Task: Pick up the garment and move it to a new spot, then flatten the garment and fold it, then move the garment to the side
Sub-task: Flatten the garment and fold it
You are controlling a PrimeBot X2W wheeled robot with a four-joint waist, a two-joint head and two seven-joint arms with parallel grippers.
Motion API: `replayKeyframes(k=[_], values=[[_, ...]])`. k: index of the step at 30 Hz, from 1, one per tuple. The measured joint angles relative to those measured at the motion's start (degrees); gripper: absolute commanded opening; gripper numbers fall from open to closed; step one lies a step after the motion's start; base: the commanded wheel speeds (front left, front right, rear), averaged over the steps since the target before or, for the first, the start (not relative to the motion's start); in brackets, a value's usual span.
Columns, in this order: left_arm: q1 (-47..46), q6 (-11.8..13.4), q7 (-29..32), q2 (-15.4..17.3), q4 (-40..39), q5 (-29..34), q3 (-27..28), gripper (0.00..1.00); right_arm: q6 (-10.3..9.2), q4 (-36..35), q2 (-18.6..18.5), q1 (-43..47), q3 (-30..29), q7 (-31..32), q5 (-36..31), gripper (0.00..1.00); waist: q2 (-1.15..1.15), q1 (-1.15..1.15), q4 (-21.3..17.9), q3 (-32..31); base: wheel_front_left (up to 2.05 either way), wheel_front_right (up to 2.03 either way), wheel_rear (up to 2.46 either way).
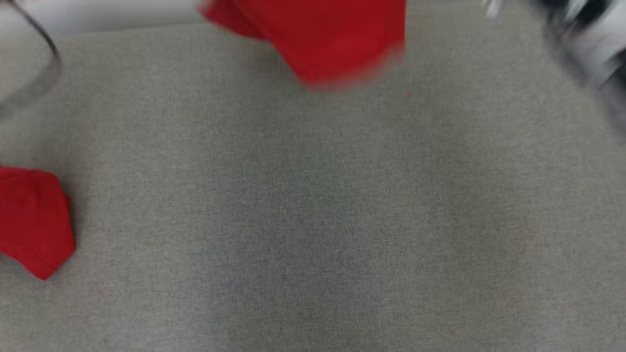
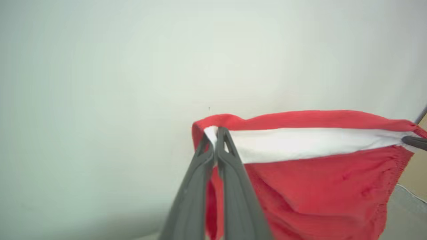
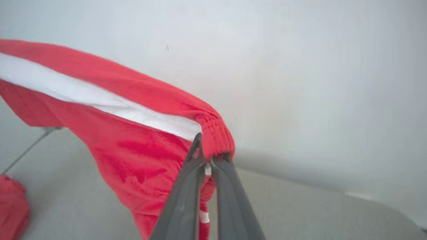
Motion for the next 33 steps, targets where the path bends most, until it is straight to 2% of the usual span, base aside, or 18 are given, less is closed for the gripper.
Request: replayKeyframes(k=[2, 5, 8, 9, 10, 14, 19, 22, 27, 31, 33], values=[[-4.1, 0.5, -3.9, 0.2, -0.7, 0.7, 2.6, 0.0, -0.02, -0.5, 0.6, -5.3, -4.9, -6.7, -0.4, 0.0, -0.01, -0.01, 0.2, 1.6, 0.0, 0.0, 0.0], [-2.4, 1.3, -8.9, 1.4, -4.5, 2.6, 3.4, 0.0, 0.4, -2.3, 1.1, -4.8, -5.6, -12.6, -0.4, 0.0, -0.02, -0.02, 0.6, 4.1, 0.0, 0.0, 0.0], [7.1, 1.2, -11.5, 0.6, -4.8, 1.6, 1.5, 0.0, 3.37, -1.7, 1.6, 4.8, -4.3, -16.9, 0.7, 0.0, 0.0, 0.01, 1.3, 6.1, 0.0, 0.0, 0.0], [11.6, 0.7, -11.8, -0.2, -4.6, 1.2, 0.3, 0.0, 4.99, -1.4, 1.1, 9.4, -2.6, -17.1, 0.7, 0.0, 0.01, 0.03, 1.6, 6.4, 0.0, 0.0, 0.0], [11.6, 0.7, -11.8, -0.2, -4.6, 1.2, 0.3, 0.0, 4.99, -1.4, 1.1, 9.4, -2.6, -17.1, 0.7, 0.0, 0.01, 0.03, 1.6, 6.4, 0.0, 0.0, 0.0], [24.4, 0.1, -12.6, -1.6, -3.4, 0.5, -4.5, 0.0, 7.82, 0.2, 0.0, 23.9, 0.5, -19.9, 1.5, 0.0, 0.01, 0.0, 2.7, 6.3, 0.0, 0.0, 0.0], [31.2, -0.3, -13.2, -1.5, -0.8, -0.1, -7.8, 0.0, 10.45, 1.2, -0.6, 30.3, 2.8, -22.6, 1.5, 0.0, 0.0, -0.02, 3.1, 3.9, 0.0, 0.0, 0.0], [35.1, -0.3, -14.1, -2.2, 0.5, -0.1, -9.1, 0.0, 11.35, 1.6, -1.0, 37.3, 4.7, -24.5, 1.5, 0.0, 0.0, -0.02, 2.8, 1.3, 0.0, 0.0, 0.0], [40.1, -0.3, -15.2, -3.1, 0.4, 0.0, -10.4, 0.0, 12.68, 0.4, -2.4, 41.7, 7.1, -26.5, 0.8, 0.0, -0.01, -0.03, 2.6, -2.4, 0.0, 0.0, 0.0], [44.2, -0.1, -15.7, -4.0, 0.0, -0.1, -11.2, 0.0, 12.7, 0.3, -3.9, 46.3, 7.1, -28.6, 1.2, 0.0, -0.01, -0.03, 2.6, -5.6, 0.0, 0.0, 0.0], [45.8, 0.8, -15.8, -4.4, -0.3, -0.1, -11.3, 0.0, 12.71, 0.2, -4.5, 48.5, 7.0, -29.5, 1.6, 0.0, -0.01, -0.03, 2.6, -7.2, 0.0, 0.0, 0.0]])
